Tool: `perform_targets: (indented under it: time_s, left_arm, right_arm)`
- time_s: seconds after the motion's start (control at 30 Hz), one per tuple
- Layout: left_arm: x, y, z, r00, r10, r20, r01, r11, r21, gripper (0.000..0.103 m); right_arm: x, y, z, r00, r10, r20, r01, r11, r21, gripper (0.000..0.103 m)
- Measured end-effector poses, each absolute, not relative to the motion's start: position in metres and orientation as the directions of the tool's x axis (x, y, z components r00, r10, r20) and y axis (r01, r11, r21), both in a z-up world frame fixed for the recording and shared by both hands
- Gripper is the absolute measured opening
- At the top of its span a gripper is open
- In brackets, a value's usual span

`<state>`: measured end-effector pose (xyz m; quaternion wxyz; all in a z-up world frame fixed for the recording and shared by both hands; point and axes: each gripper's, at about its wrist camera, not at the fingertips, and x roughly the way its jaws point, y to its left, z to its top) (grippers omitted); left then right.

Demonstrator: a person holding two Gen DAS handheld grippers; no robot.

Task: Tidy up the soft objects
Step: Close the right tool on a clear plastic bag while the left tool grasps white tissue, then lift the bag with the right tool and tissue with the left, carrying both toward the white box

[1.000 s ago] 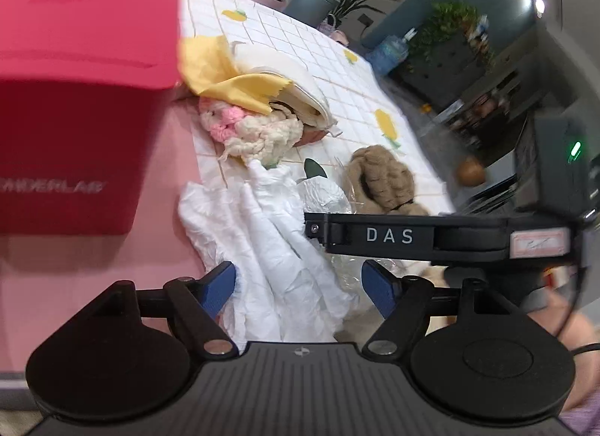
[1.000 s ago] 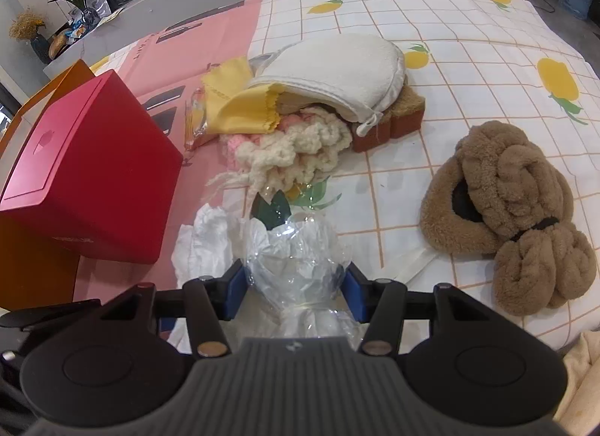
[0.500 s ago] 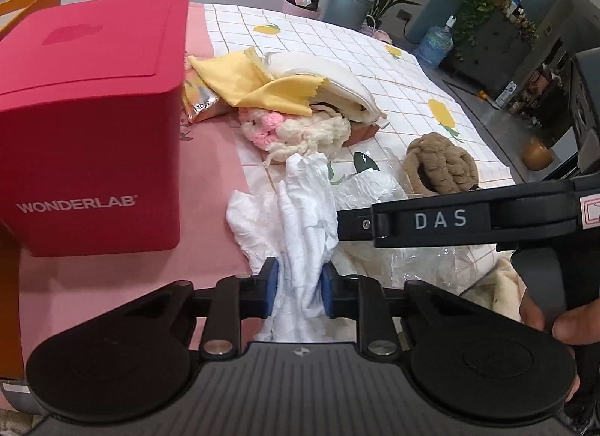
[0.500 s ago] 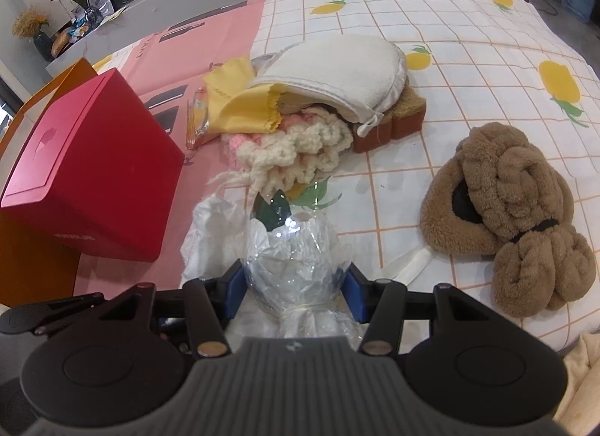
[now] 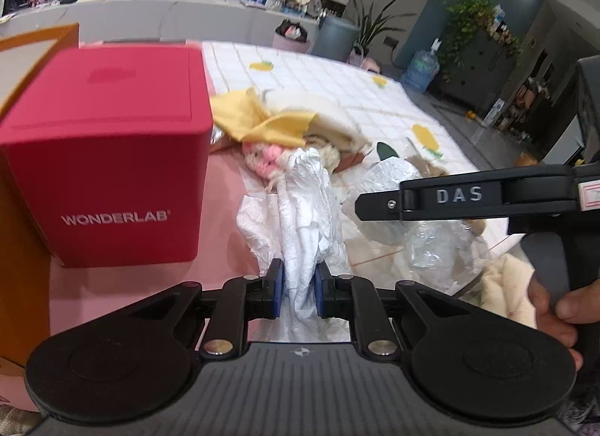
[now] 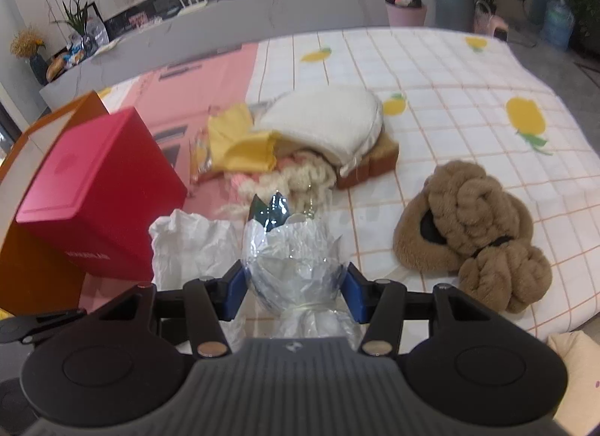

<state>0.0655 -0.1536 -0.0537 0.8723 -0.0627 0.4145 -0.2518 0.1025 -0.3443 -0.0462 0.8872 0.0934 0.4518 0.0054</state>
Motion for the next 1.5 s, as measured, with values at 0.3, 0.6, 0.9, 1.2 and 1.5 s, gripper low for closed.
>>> perform_targets:
  time_s: [0.3, 0.6, 0.9, 1.2, 1.5]
  left_arm:
    - [0.051, -0.136, -0.015, 0.605, -0.485, -0.632, 0.370, 0.874, -0.316, 0.018]
    - [0.033, -0.101, 0.025, 0.670, -0.512, -0.537, 0.355, 0.857, -0.375, 0.018]
    - [0.015, -0.029, 0.064, 0.774, -0.454, -0.441, 0.275, 0.869, -0.412, 0.018]
    - [0.000, 0.023, 0.093, 0.878, -0.225, -0.422, 0.078, 0.938, -0.337, 0.018]
    - [0.007, 0.048, 0.082, 0.896, -0.114, -0.428, -0.011, 0.960, -0.279, 0.018]
  right_arm:
    - [0.054, -0.333, 0.006, 0.720, 0.025, -0.693, 0.157, 0.968, 0.198, 0.053]
    - [0.018, -0.287, 0.069, 0.817, 0.001, -0.576, 0.120, 0.978, 0.172, 0.053]
    - [0.011, -0.206, 0.115, 0.888, 0.061, -0.455, 0.008, 0.989, 0.148, 0.053]
    - [0.008, -0.122, 0.151, 0.910, 0.260, -0.323, -0.213, 0.961, 0.176, 0.054]
    - [-0.004, -0.074, 0.196, 0.911, 0.385, -0.151, -0.360, 0.918, 0.169, 0.055]
